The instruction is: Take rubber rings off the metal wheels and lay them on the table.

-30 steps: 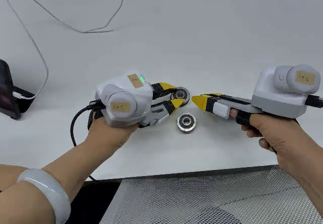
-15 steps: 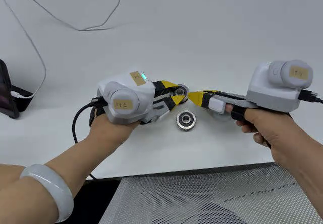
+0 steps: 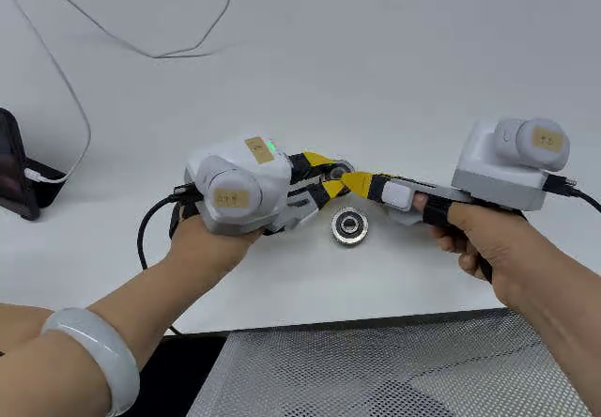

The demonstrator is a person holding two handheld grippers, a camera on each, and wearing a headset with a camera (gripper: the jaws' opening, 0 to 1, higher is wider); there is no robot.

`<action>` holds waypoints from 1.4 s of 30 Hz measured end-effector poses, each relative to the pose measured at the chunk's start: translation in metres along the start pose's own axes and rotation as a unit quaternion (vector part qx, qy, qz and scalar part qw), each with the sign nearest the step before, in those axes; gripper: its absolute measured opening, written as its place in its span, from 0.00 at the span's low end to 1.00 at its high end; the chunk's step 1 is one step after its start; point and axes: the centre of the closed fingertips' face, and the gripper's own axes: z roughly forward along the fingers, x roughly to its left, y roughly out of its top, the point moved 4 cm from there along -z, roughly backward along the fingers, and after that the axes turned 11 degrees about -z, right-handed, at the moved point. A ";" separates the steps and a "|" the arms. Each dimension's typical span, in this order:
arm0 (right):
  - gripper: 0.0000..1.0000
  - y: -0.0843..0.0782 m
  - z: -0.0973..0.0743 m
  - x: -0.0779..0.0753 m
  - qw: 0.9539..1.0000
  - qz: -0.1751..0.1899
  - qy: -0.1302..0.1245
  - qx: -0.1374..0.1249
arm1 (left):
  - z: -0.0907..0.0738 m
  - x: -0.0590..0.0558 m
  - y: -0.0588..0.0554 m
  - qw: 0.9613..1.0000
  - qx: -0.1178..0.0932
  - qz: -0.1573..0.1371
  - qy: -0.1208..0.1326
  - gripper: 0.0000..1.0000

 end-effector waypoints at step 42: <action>0.06 -0.002 -0.002 -0.001 0.997 0.071 0.018 -0.029 | 0.000 0.000 0.000 1.000 -0.002 -0.003 0.000 0.14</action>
